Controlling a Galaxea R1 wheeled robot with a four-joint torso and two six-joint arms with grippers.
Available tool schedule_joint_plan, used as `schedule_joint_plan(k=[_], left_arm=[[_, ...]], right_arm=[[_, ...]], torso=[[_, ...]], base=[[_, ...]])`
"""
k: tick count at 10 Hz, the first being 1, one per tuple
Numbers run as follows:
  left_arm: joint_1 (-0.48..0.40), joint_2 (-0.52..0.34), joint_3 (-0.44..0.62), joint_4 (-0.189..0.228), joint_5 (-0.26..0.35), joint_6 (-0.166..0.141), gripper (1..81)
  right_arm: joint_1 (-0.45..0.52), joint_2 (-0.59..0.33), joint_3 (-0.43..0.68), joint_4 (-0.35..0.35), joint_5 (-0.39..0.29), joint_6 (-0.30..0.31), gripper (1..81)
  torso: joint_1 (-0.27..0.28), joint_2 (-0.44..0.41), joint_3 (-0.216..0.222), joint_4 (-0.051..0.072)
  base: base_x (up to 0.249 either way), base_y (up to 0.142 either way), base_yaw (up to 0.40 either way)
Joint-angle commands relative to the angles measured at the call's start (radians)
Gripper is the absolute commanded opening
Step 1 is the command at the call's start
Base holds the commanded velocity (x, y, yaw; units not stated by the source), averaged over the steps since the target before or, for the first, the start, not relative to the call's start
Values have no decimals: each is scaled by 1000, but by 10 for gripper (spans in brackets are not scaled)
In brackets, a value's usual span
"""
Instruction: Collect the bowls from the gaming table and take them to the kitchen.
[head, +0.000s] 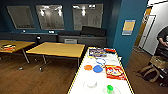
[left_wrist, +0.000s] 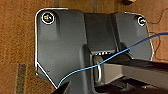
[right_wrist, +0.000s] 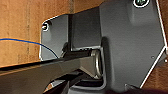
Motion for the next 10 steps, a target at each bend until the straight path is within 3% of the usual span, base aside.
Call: schedule_joint_plan(k=[1, 6, 8, 10], left_arm=[[-39, 5, 0, -3, 59, 8, 811], [-39, 14, 3, -1, 53, 8, 811], [-39, 17, 2, -1, 51, 8, 811], [-41, 19, 3, -1, 53, 14, 811]], right_arm=[[53, -258, 365, 13, -20, 5, 811], [116, -507, 654, 29, -3, 31, 811], [151, -672, 824, 34, 60, 81, 811], [200, -833, 1011, 31, 65, 107, 811]], torso=[[1, 0, 0, 0], [1, 0, 0, 0], [1, 0, 0, 0], [1, 0, 0, 0]], base=[[0, 0, 0], [0, 0, 0], [0, 0, 0], [0, 0, 0]])
